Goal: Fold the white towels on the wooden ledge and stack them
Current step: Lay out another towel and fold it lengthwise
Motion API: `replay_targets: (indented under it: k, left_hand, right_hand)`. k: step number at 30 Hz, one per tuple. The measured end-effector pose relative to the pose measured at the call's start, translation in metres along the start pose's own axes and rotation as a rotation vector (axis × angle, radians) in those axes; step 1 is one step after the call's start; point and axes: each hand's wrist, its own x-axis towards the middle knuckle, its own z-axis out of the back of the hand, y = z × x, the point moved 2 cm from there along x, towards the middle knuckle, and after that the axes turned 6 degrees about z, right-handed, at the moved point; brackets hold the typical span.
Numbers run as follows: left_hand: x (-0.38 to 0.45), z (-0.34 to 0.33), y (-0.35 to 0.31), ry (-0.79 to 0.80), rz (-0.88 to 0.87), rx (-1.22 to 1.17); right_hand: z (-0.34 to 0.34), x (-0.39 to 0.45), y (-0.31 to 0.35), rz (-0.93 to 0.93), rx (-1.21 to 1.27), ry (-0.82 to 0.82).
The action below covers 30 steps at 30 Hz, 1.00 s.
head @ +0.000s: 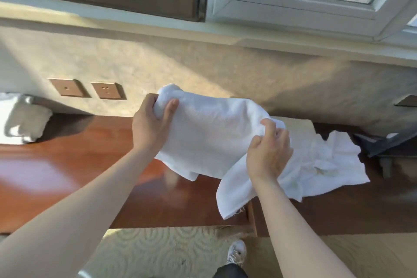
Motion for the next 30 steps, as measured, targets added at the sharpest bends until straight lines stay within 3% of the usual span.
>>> replay_targets:
  k: [5, 10, 12, 16, 23, 25, 30]
  left_hand:
    - [0.033, 0.107, 0.062, -0.223, 0.108, 0.163]
    - [0.066, 0.157, 0.125, -0.337, 0.032, 0.413]
    - [0.081, 0.155, 0.158, -0.250, 0.084, 0.524]
    - [0.085, 0.135, 0.233, 0.106, 0.427, 0.829]
    - [0.072, 0.061, 0.286, 0.646, 0.225, 0.899]
    - [0.075, 0.039, 0.291, 0.726, 0.206, 0.866]
    - [0.092, 0.006, 0.311, 0.821, 0.079, 0.901]
  right_hand:
    - [-0.048, -0.028, 0.105, 0.199, 0.084, 0.108]
    - [-0.104, -0.053, 0.156, 0.352, 0.055, 0.273]
    - [-0.139, -0.062, 0.158, 0.373, 0.012, 0.391]
    - [-0.215, -0.094, 0.144, 0.394, -0.124, 0.833]
    - [-0.276, -0.139, 0.152, 0.381, -0.009, 1.286]
    - [-0.281, -0.143, 0.152, 0.348, -0.019, 1.287]
    - [-0.289, -0.151, 0.158, 0.199, -0.029, 1.104]
